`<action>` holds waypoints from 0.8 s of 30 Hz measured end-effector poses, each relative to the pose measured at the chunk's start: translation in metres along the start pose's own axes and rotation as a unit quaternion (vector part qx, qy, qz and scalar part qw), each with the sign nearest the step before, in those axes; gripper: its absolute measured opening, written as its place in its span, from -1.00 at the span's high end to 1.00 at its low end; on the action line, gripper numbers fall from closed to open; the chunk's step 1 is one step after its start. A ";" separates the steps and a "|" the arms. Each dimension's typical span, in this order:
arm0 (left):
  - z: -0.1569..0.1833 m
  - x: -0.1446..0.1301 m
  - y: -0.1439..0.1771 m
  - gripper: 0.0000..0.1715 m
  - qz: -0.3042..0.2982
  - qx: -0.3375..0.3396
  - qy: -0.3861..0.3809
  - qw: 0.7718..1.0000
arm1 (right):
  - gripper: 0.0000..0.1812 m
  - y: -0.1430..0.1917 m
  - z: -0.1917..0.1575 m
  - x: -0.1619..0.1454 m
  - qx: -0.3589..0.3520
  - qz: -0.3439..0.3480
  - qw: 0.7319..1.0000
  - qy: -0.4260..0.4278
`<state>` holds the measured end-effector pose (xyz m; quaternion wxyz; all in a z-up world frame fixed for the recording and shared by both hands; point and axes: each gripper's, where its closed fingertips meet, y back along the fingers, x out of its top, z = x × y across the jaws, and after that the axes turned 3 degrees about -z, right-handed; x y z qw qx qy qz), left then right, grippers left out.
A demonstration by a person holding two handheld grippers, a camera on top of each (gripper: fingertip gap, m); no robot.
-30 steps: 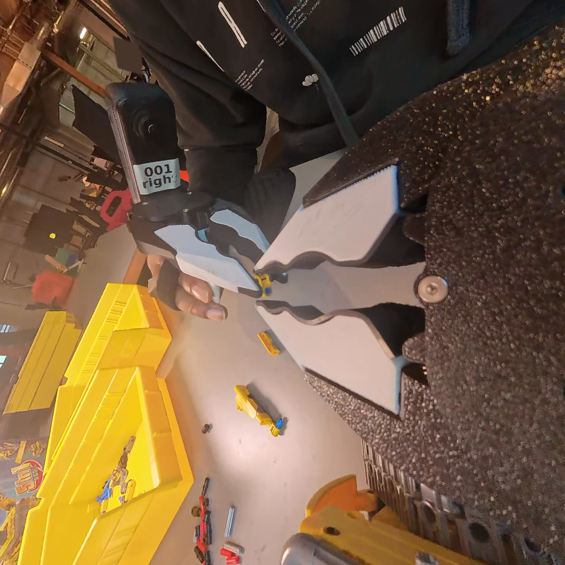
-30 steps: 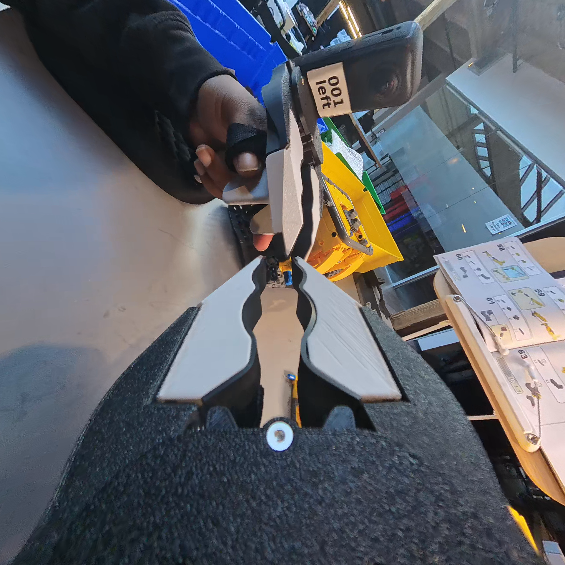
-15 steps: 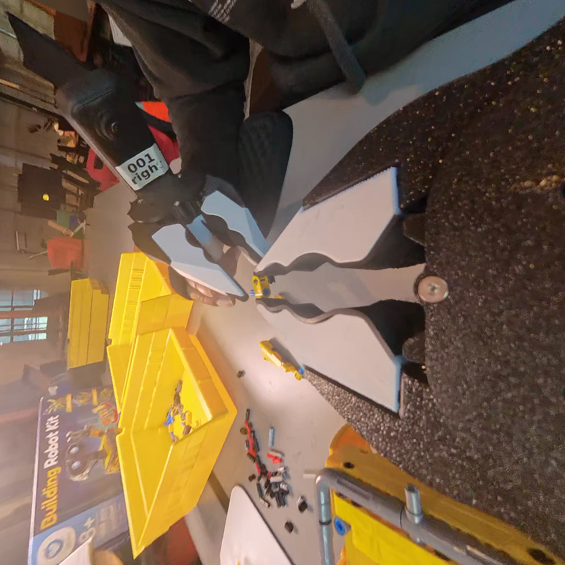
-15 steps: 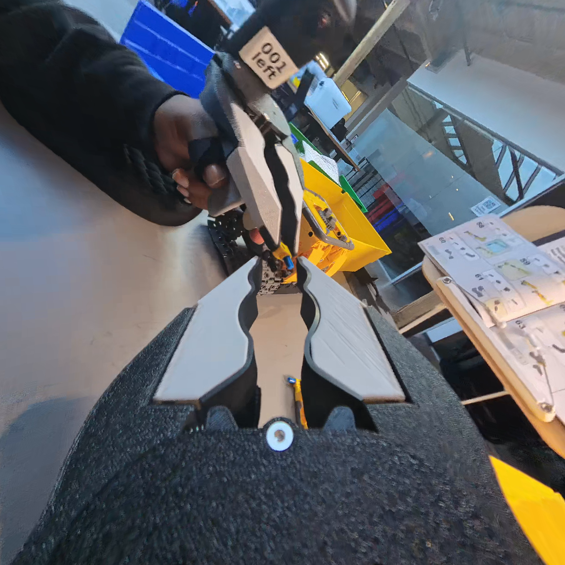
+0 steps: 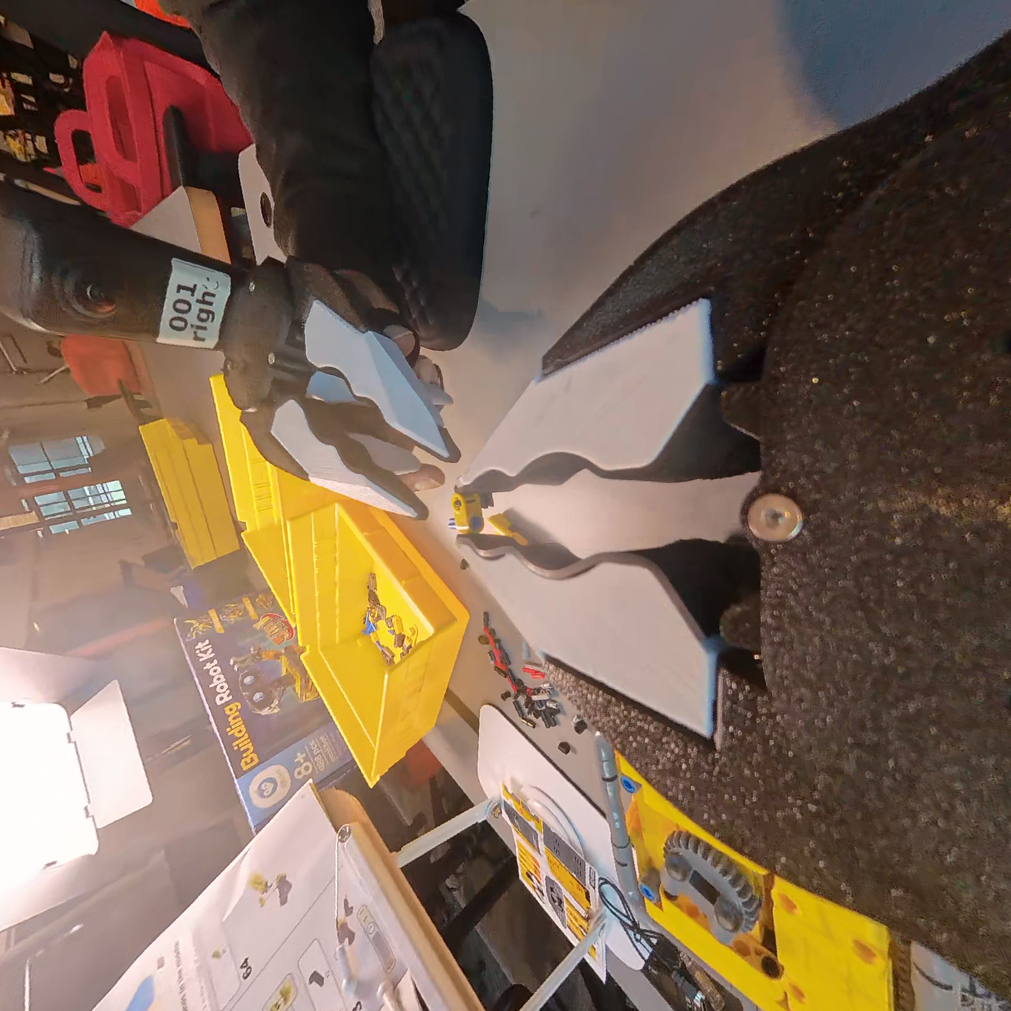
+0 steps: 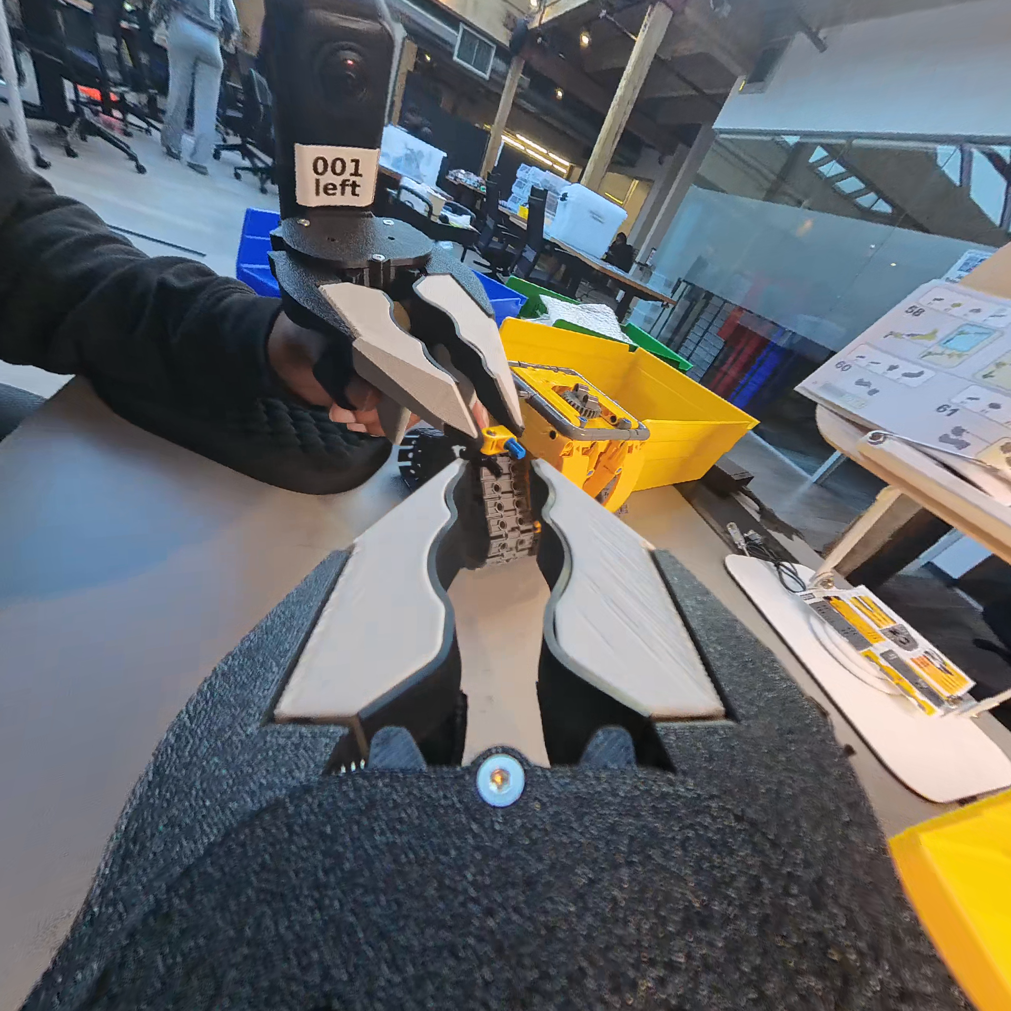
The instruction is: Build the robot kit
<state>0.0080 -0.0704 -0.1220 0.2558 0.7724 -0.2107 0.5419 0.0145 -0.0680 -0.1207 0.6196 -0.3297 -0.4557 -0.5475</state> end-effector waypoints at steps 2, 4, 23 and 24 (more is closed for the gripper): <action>0.002 0.002 0.000 0.85 0.006 -0.006 0.001 1.000 | 0.78 -0.001 -0.002 -0.003 0.004 -0.007 1.000 -0.001; 0.004 0.005 0.001 0.85 0.014 -0.009 0.000 1.000 | 0.83 -0.002 -0.006 -0.003 0.016 -0.008 1.000 -0.004; 0.030 0.020 0.004 0.84 0.061 -0.065 -0.014 0.996 | 0.91 0.004 -0.028 0.010 0.128 0.041 0.987 -0.092; 0.029 0.019 0.004 0.84 0.061 -0.065 -0.011 0.996 | 0.92 0.004 -0.027 0.010 0.126 0.042 0.987 -0.091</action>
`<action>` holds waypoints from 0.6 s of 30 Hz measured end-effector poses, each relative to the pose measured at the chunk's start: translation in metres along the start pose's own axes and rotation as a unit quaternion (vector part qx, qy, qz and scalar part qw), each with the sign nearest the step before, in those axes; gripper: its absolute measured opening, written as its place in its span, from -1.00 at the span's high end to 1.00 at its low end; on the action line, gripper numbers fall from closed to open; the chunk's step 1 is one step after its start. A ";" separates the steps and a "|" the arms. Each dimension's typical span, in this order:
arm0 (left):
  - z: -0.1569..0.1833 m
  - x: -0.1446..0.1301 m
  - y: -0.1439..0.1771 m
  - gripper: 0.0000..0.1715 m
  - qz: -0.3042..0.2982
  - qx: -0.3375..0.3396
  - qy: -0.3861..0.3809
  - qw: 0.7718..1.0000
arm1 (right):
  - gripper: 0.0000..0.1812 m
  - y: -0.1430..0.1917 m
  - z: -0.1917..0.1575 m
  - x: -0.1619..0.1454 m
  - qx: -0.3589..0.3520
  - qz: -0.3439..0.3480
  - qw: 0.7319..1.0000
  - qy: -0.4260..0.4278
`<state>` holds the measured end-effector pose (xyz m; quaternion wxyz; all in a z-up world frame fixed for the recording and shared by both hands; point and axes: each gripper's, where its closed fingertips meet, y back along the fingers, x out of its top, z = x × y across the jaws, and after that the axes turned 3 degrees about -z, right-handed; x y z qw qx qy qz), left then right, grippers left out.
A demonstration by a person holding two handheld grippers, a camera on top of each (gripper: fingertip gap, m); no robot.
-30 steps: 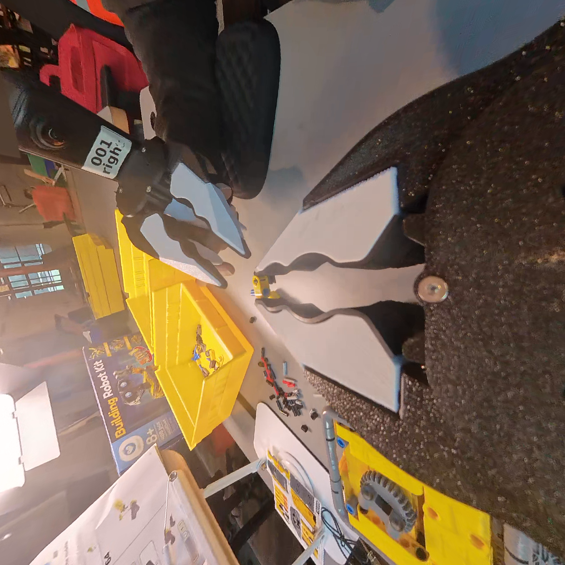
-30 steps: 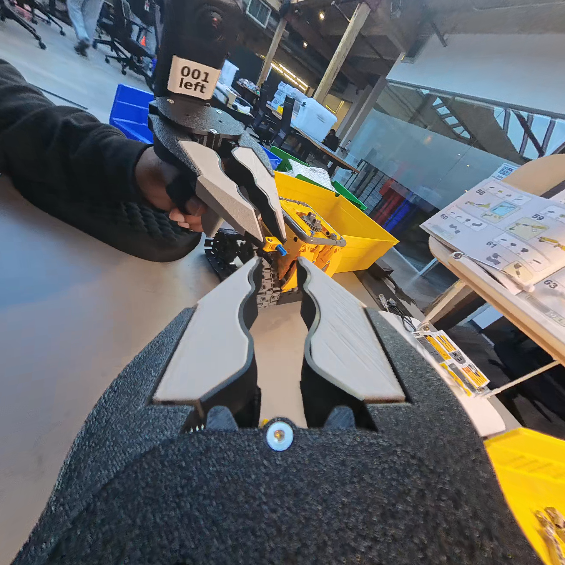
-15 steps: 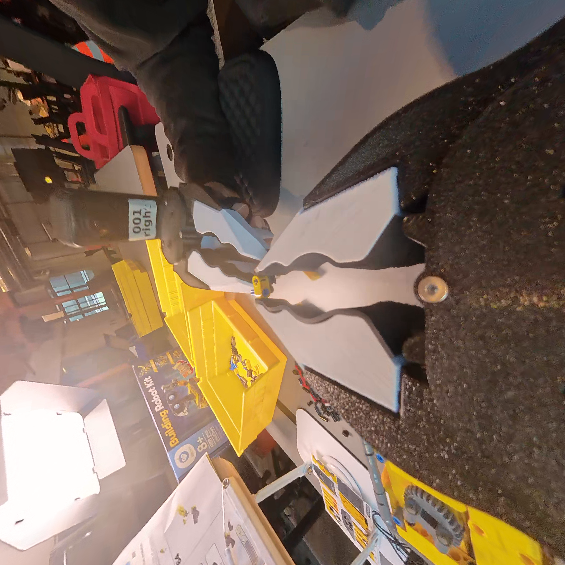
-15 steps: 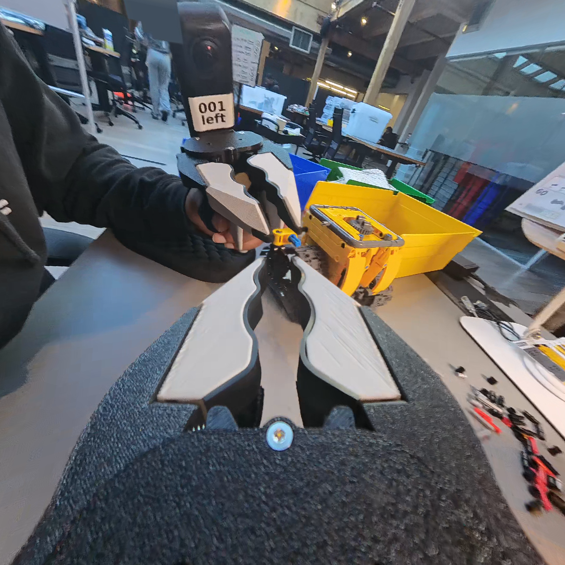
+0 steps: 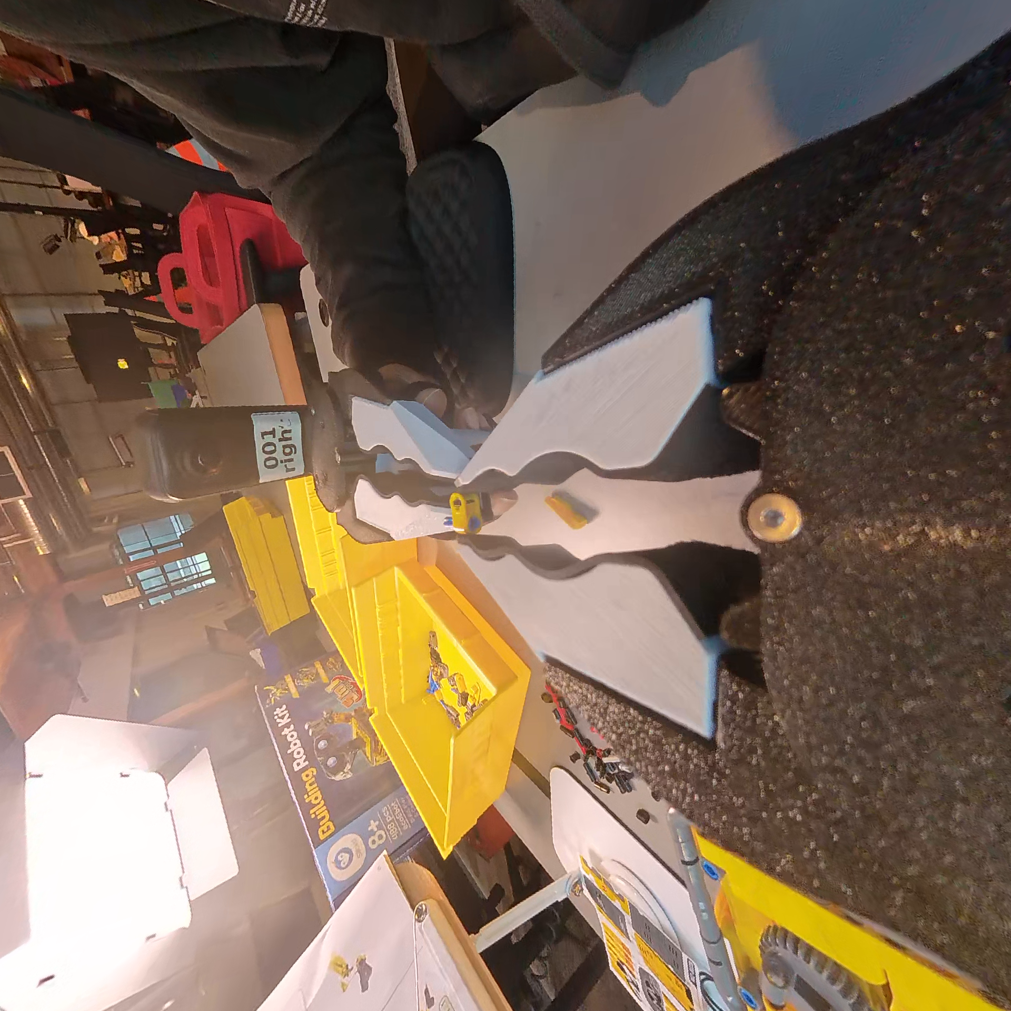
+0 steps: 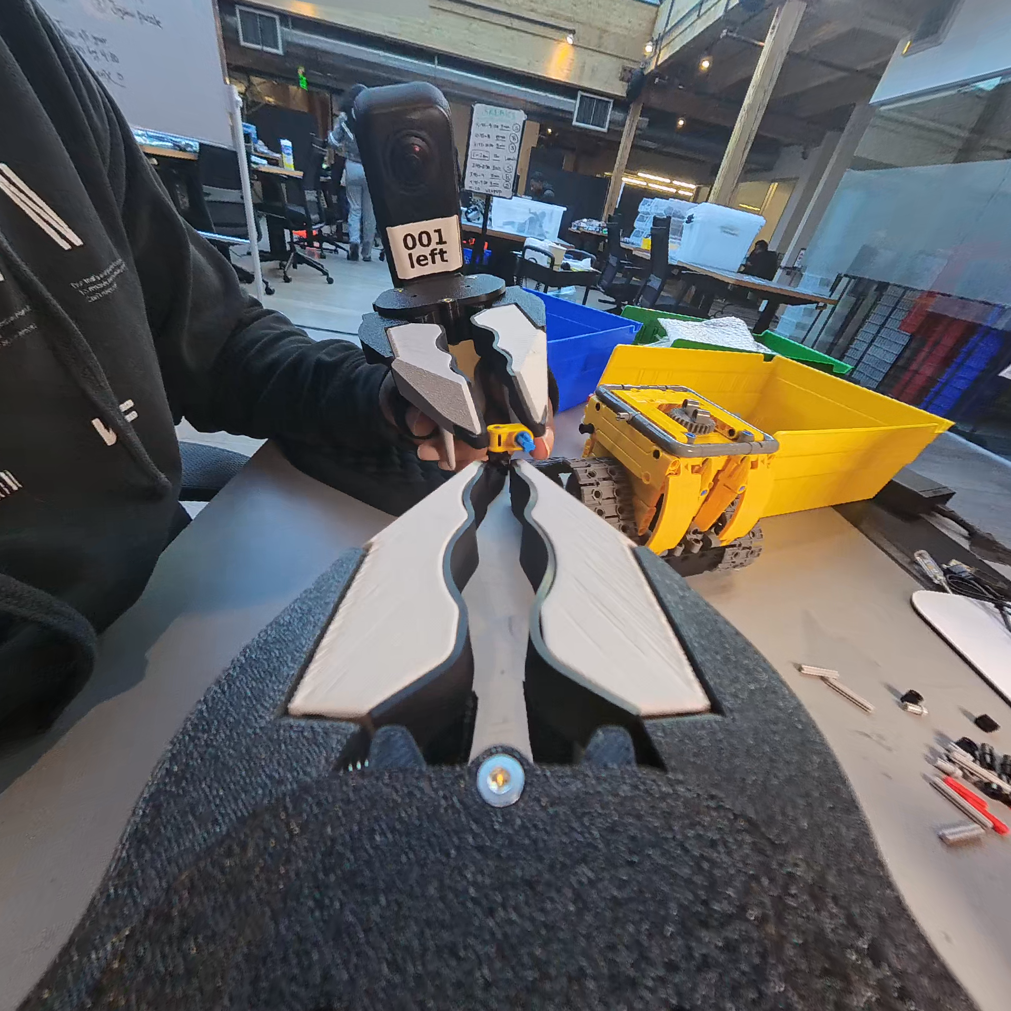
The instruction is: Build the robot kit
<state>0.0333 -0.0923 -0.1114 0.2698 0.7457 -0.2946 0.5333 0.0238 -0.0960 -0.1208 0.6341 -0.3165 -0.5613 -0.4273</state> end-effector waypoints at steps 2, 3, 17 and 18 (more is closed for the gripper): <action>-0.001 -0.001 0.000 0.82 0.001 -0.002 0.010 1.000 | 0.92 0.001 0.000 0.001 0.000 0.002 1.000 -0.001; -0.002 -0.001 0.000 0.79 0.002 0.000 0.017 1.000 | 0.92 0.001 0.001 0.001 -0.001 0.002 1.000 -0.001; 0.000 -0.005 -0.001 0.84 -0.012 -0.030 0.057 0.998 | 0.92 0.001 0.001 -0.001 -0.005 -0.007 1.000 0.003; -0.001 -0.006 -0.001 0.84 -0.014 -0.028 0.057 0.998 | 0.92 0.001 0.002 -0.002 -0.008 -0.009 1.000 0.005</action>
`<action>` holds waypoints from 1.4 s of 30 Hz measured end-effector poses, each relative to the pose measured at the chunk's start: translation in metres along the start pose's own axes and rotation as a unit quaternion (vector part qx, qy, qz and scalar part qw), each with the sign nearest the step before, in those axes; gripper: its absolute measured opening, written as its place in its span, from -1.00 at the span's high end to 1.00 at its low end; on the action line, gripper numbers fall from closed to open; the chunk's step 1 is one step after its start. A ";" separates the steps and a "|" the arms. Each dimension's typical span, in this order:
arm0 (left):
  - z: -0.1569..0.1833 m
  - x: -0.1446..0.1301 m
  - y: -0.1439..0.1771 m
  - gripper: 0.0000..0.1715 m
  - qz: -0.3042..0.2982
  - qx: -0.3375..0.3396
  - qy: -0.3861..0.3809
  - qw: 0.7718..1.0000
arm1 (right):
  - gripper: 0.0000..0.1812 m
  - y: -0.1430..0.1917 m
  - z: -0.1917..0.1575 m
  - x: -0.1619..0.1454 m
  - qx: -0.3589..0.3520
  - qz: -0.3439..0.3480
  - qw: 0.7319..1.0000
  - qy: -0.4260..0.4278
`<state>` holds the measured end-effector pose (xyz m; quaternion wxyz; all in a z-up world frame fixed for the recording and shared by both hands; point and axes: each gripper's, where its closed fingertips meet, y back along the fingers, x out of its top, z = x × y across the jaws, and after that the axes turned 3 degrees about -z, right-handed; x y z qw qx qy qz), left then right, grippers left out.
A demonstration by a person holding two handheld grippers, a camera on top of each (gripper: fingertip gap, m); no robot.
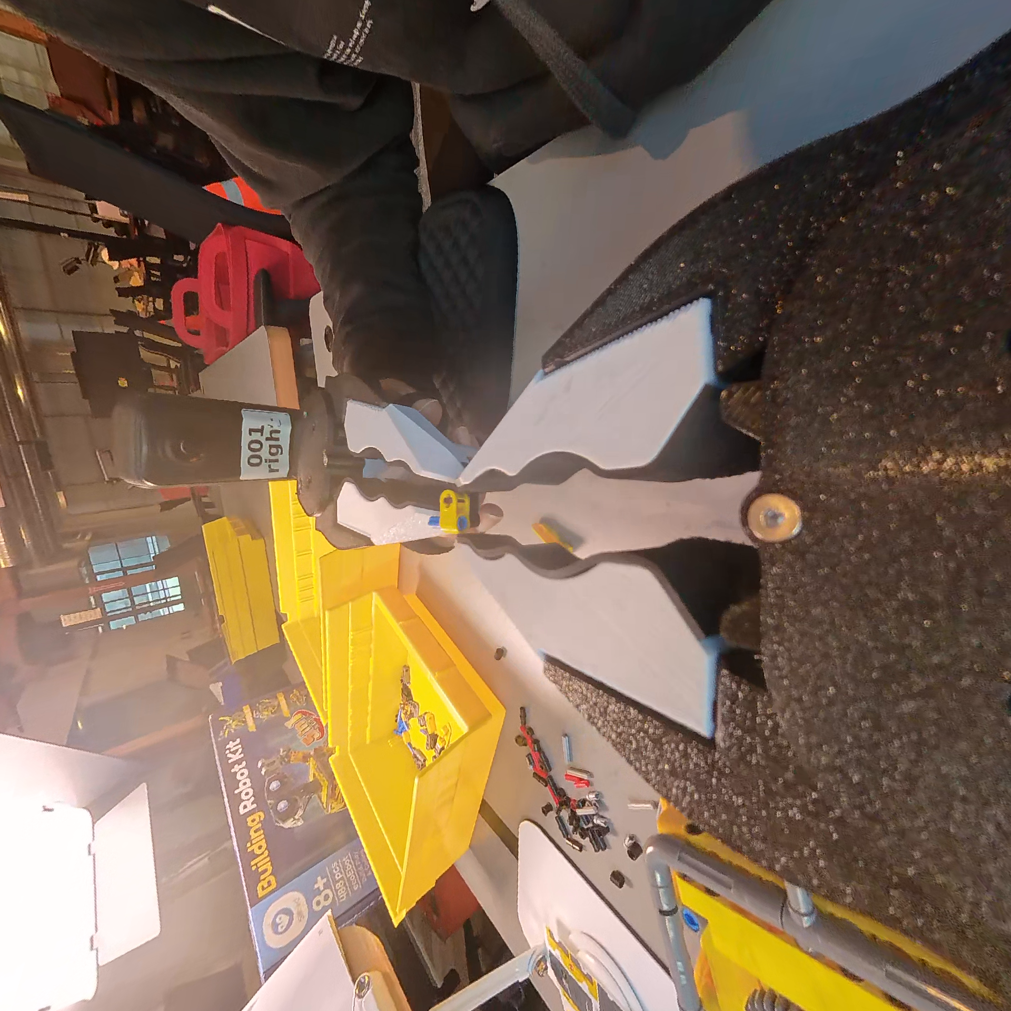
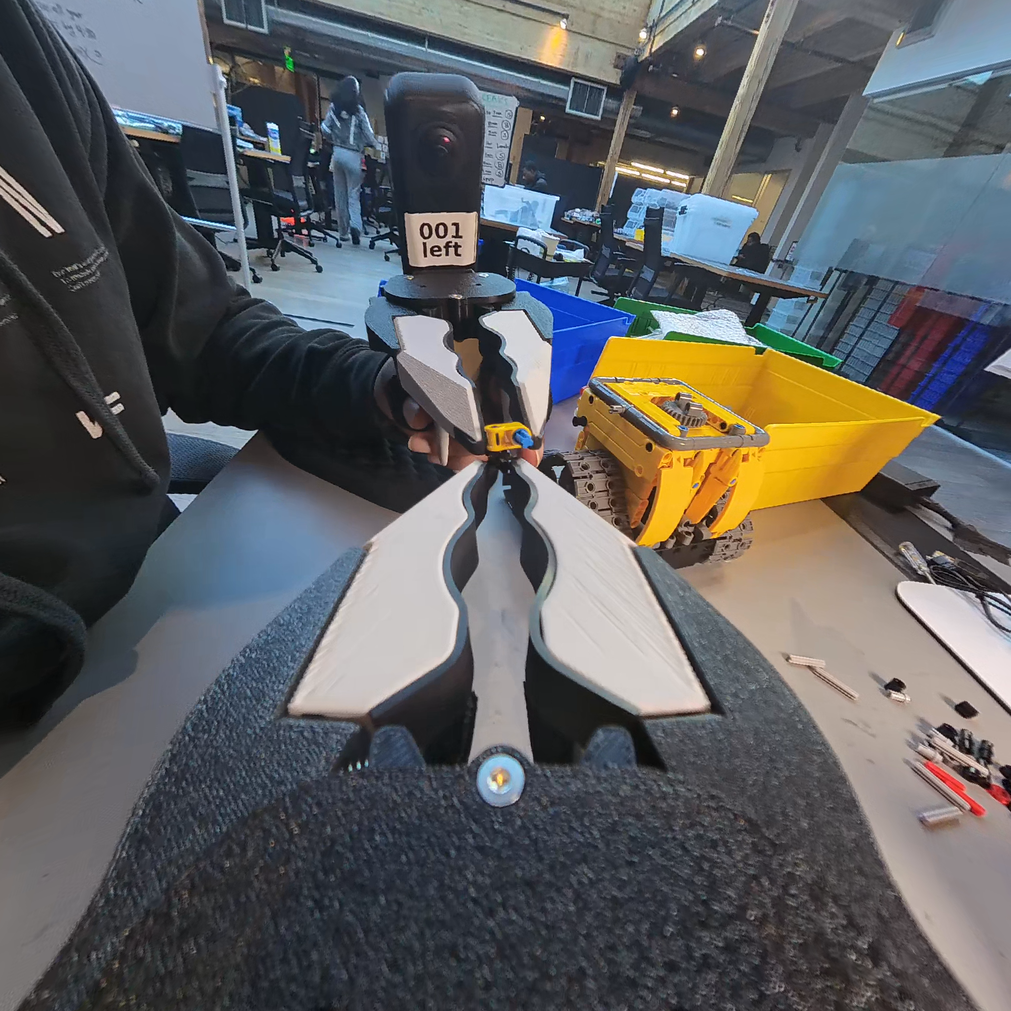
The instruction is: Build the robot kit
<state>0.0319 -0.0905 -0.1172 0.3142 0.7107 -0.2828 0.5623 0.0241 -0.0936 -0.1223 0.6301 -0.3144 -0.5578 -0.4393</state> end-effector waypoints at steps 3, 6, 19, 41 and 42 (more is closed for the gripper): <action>-0.007 -0.002 0.001 0.85 -0.006 0.024 -0.004 1.000 | 0.95 0.003 0.008 0.000 -0.021 -0.004 1.000 0.006; -0.023 -0.008 0.005 0.85 -0.020 0.055 0.017 0.998 | 0.90 0.017 0.030 -0.005 -0.061 -0.027 0.998 0.003; -0.027 -0.035 -0.002 0.85 -0.083 0.055 0.037 0.994 | 0.79 0.071 0.046 -0.132 -0.025 -0.348 0.931 -0.105; -0.005 -0.050 -0.013 0.85 -0.125 -0.004 0.050 0.991 | 0.99 0.028 0.011 -0.114 0.040 -0.311 0.950 -0.003; -0.005 -0.050 -0.013 0.85 -0.126 -0.004 0.050 0.991 | 0.99 0.028 0.010 -0.118 0.040 -0.321 0.946 0.005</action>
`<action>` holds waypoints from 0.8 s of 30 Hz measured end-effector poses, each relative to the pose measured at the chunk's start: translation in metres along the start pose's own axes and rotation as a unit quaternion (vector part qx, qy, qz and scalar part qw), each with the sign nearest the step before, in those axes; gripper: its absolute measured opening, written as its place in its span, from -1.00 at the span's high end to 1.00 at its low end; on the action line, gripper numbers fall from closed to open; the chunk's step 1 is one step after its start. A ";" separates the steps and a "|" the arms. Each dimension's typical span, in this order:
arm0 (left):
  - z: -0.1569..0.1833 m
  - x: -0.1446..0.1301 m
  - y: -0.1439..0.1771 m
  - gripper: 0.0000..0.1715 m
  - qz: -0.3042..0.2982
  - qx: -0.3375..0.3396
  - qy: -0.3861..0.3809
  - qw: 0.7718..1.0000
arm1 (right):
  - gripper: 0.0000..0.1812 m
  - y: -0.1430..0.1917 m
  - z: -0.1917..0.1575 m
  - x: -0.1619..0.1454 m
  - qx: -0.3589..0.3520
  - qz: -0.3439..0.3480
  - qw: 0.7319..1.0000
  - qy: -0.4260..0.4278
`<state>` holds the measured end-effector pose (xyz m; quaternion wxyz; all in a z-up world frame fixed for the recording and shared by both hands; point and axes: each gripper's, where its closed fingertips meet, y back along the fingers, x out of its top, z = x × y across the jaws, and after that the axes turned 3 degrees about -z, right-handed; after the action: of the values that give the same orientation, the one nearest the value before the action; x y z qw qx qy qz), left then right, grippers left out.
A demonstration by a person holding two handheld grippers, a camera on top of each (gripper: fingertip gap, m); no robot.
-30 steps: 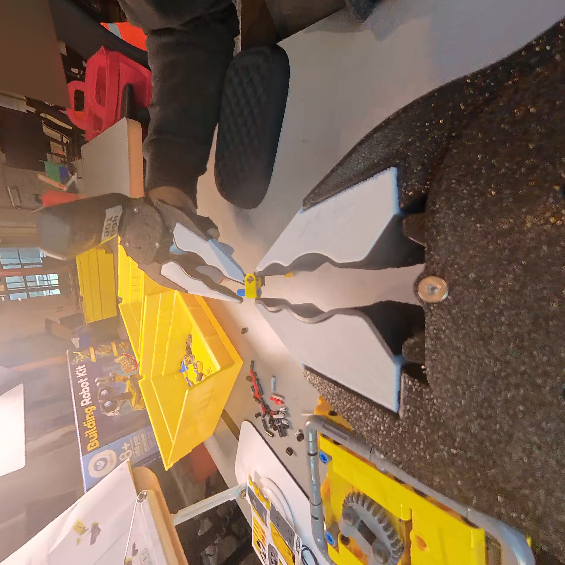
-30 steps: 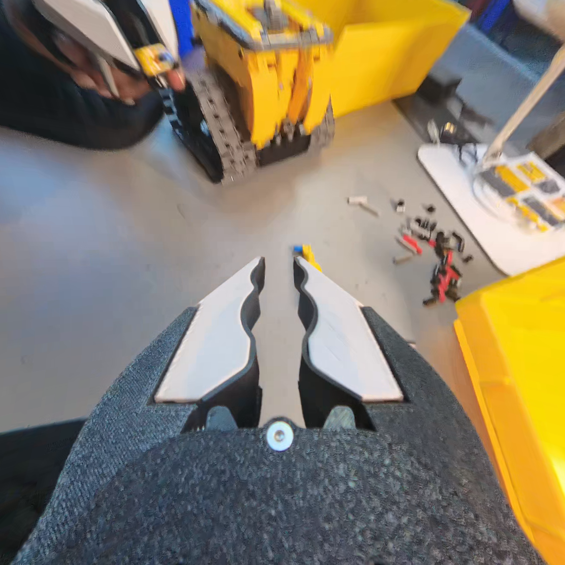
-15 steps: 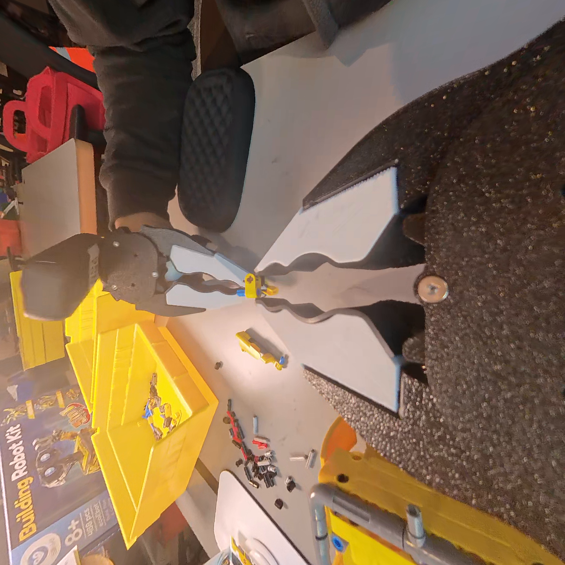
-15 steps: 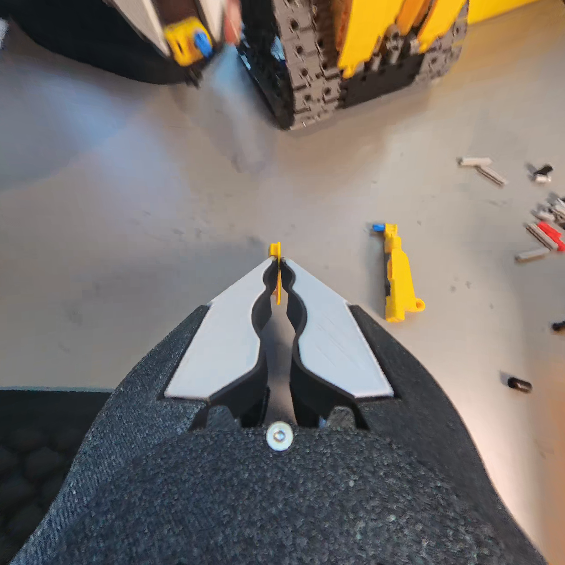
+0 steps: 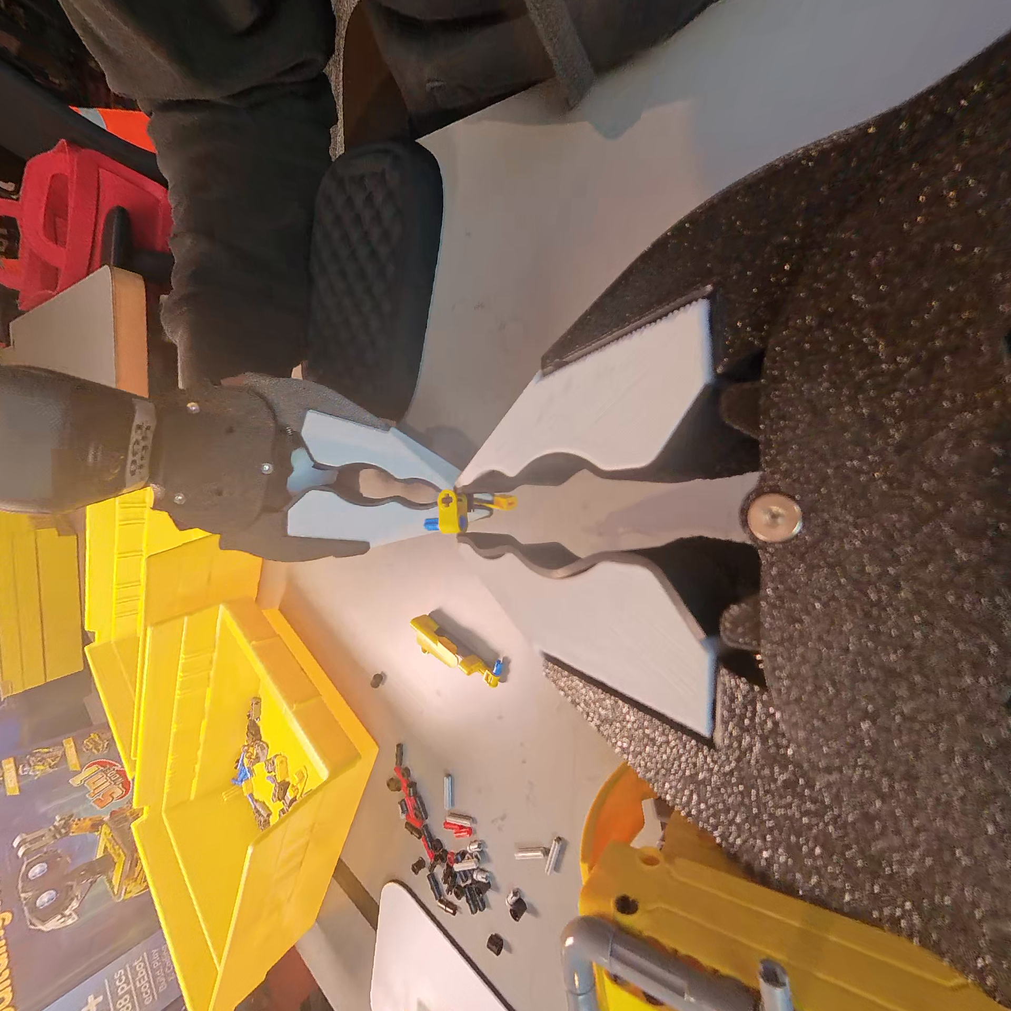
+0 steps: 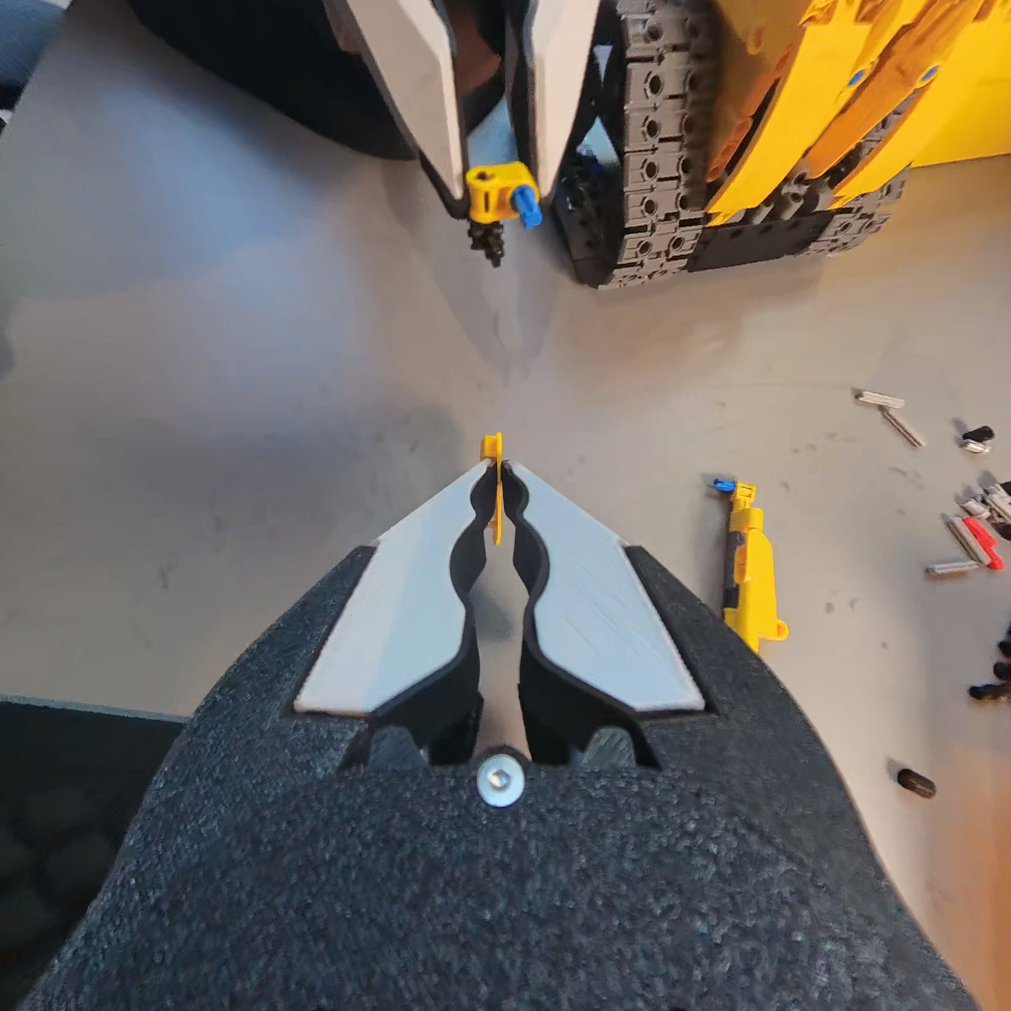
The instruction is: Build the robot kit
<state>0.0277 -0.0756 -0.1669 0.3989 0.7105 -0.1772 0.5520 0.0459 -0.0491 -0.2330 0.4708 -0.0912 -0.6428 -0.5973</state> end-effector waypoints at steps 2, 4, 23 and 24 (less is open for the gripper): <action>0.000 0.000 0.000 0.85 -0.001 0.000 0.000 1.000 | 0.99 -0.004 -0.001 -0.008 -0.008 -0.032 0.999 0.020; 0.000 -0.001 -0.001 0.85 -0.003 0.000 0.000 1.000 | 0.98 -0.008 -0.001 -0.011 -0.016 -0.047 0.998 0.033; -0.003 -0.002 0.000 0.85 -0.004 0.007 0.007 1.000 | 0.82 0.009 0.005 -0.012 -0.016 -0.022 1.000 -0.010; -0.004 -0.002 0.000 0.85 -0.004 0.007 0.007 1.000 | 0.80 0.007 0.002 -0.013 -0.008 -0.027 1.000 -0.011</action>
<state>0.0252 -0.0730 -0.1683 0.3971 0.7100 -0.1675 0.5570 0.0563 -0.0399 -0.2374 0.4464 -0.0840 -0.6455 -0.6140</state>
